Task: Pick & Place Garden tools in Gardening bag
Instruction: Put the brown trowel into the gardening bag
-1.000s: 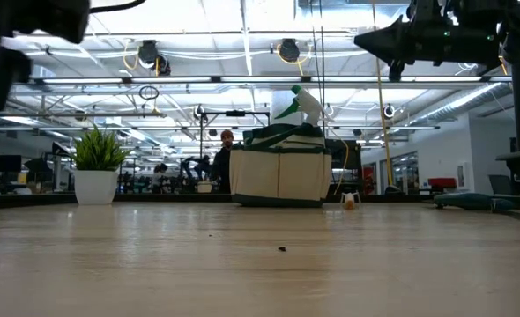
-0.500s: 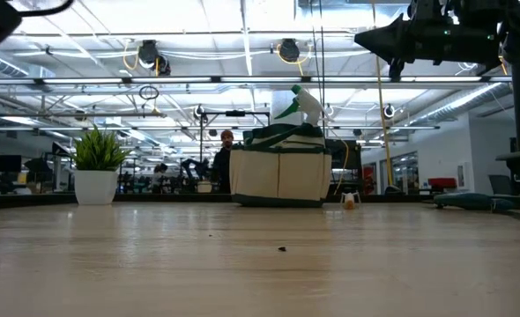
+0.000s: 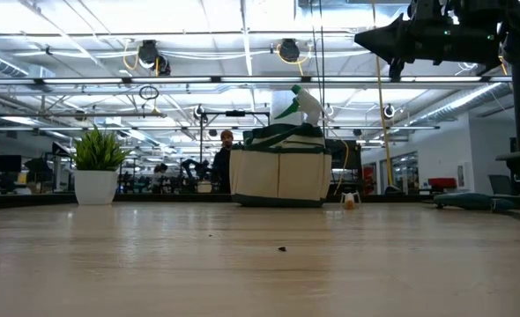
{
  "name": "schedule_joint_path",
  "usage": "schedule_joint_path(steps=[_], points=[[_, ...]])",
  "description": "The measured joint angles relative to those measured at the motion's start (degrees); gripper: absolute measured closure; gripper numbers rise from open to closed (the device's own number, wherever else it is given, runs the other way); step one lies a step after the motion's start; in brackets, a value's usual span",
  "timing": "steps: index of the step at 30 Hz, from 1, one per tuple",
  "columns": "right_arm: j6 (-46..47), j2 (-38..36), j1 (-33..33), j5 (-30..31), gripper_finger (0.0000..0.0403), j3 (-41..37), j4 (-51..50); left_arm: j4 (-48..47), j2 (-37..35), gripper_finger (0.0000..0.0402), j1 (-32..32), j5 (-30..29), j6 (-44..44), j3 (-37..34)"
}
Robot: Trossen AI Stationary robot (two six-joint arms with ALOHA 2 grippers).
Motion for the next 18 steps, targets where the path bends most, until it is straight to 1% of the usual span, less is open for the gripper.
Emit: schedule_joint_path(steps=[4, 8, 12, 15, 18], points=[[0.0, -0.01, 0.0, 0.0, 0.0403, 0.0, 0.0, -0.41, 0.0, 0.0105, -1.34, 0.01, -4.87, 0.0], [0.0, -0.01, 0.0, 0.0, 0.0403, 0.0, 0.0, -2.03, 0.02, 0.0105, -2.31, 0.09, -12.5, -0.02], [0.0, -0.01, 0.0, 0.0, 0.0403, 0.0, 0.0, -1.68, 0.02, 0.0105, -2.63, 0.09, -18.61, -0.02], [0.0, -0.01, 0.0, 0.0, 0.0403, 0.0, -0.02, -1.34, 0.41, 0.0105, -2.37, -0.63, -21.11, -0.02], [0.0, -0.01, 0.0, 0.0, 0.0403, 0.0, -0.02, -0.62, 1.54, 0.0105, -1.65, -1.28, -21.27, -0.02]])
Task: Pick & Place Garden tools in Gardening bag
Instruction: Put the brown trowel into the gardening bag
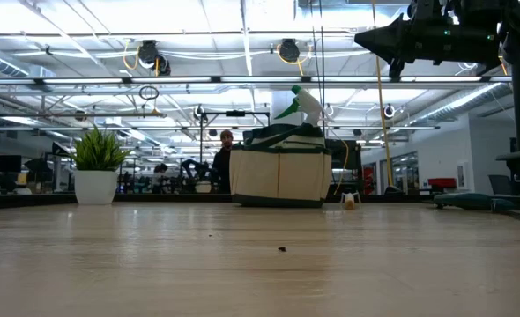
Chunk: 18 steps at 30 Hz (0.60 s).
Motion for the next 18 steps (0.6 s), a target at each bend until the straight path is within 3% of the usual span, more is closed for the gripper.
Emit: schedule_joint_path(steps=[3, 11, 18], points=[[0.0, 0.0, 0.01, 0.0, 0.0403, 0.0, 0.0, 1.68, 1.97, 0.0105, 0.79, 0.56, 0.21, 0.0], [0.0, 0.0, 0.01, 0.0, 0.0403, 0.0, 0.0, 3.44, 8.26, 0.0105, 0.86, 8.73, -0.95, 0.0], [0.0, 0.0, 0.0, 0.0, 0.0403, 0.0, 0.0, 4.24, 12.66, 0.0105, 0.91, 9.53, -1.37, 0.0]])
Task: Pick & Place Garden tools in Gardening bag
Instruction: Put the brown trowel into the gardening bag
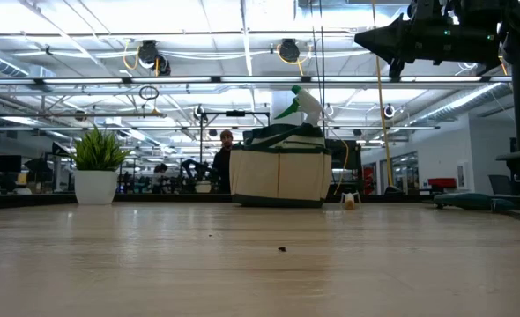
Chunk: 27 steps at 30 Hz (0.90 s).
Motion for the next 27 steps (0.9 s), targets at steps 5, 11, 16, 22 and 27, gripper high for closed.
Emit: schedule_joint_path(steps=[5, 11, 16, 22, 27], points=[[0.0, 0.0, 0.01, 0.0, 0.0403, 0.0, 0.0, -0.47, 2.96, 0.0105, 0.47, 2.5, -0.99, -0.02], [0.02, 0.0, 0.0, 0.0, 0.0403, 0.0, 0.0, -0.85, 6.03, 0.0105, 2.14, 3.0, -1.89, -0.02], [0.0, 0.0, 0.02, -0.01, 0.0403, 0.0, 0.0, -2.86, 7.69, 0.0105, 3.41, 2.81, -2.03, -0.02], [0.0, 0.0, 0.02, 0.0, 0.0403, 0.0, 0.0, -4.07, 8.93, 0.0105, 3.96, 2.81, -1.13, -0.04], [0.02, 0.0, 0.02, 0.0, 0.0403, 0.0, 0.02, -4.2, 11.0, 0.0105, 4.0, 2.89, -0.61, -0.04]])
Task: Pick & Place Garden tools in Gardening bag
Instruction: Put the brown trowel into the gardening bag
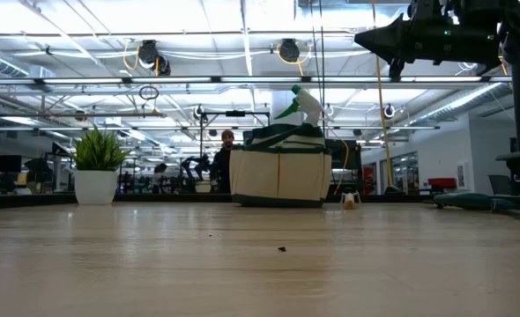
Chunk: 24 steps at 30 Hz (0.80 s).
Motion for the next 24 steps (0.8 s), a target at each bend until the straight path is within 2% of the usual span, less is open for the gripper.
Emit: schedule_joint_path(steps=[6, 16, 19, 24], points=[[-0.02, 0.0, 0.0, -0.02, 0.0403, 0.0, -0.02, 0.33, 2.57, 0.0106, 0.0, 0.09, -0.13, 0.27], [0.0, 0.02, 0.0, 0.0, 0.0403, 0.0, -0.02, -1.91, 3.19, 0.0111, 0.13, -2.98, -0.84, 0.24], [0.0, 0.02, 0.0, 0.0, 0.0403, 0.0, -0.02, -2.15, 3.22, 0.014, 0.13, -4.55, -0.64, 0.21], [0.0, 0.02, 0.0, 0.0, 0.0403, 0.0, -0.02, -2.38, 3.26, 0.0227, 0.17, -7.58, 0.07, 0.17]])
